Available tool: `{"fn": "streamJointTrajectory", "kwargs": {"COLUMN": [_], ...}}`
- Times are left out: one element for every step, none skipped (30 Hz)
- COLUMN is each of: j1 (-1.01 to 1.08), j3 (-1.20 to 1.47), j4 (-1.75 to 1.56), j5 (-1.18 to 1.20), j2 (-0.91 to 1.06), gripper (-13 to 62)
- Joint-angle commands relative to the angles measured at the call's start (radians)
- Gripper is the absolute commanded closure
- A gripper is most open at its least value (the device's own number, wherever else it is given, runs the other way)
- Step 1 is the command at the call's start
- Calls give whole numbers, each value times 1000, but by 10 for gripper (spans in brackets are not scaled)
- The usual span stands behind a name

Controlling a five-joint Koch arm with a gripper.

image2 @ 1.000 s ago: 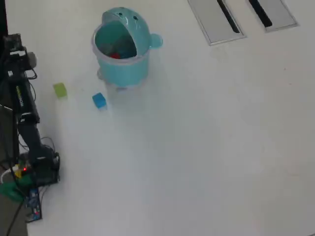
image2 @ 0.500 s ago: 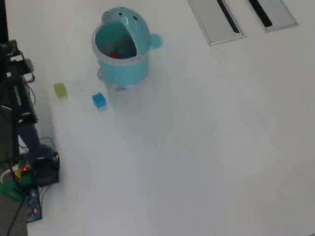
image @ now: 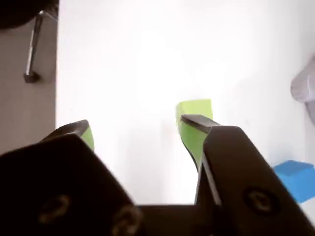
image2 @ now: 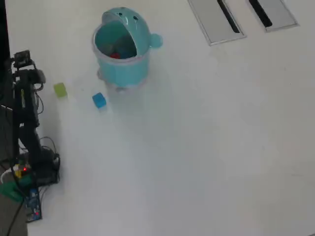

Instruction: Grasp RGB lego blocks and put them in the bin one by one.

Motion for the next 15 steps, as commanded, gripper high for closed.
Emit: {"fn": "streamJointTrajectory", "kwargs": {"j1": [21,34,41,49,57,63,66,72,77,80,86,89,94,97,98], "j3": [-17,2,18,37,58,80,101,118,138,150,163,169,175,183,189], "j4": [-80,-100,-120,-143,-169,-195,-221,-245,-275,-299,-328,-351,-367,-387,-402], "j5": [-17,-29,-32,-35,-37,-41,-44,-44,-46,-48,-54,-54,-55,-55,-57], "j2": [63,63,63,63,63,63,61,60,57,54,46,38,32,26,23], "gripper": [172,172,172,172,172,172,172,172,172,172,172,172,172,172,172]}}
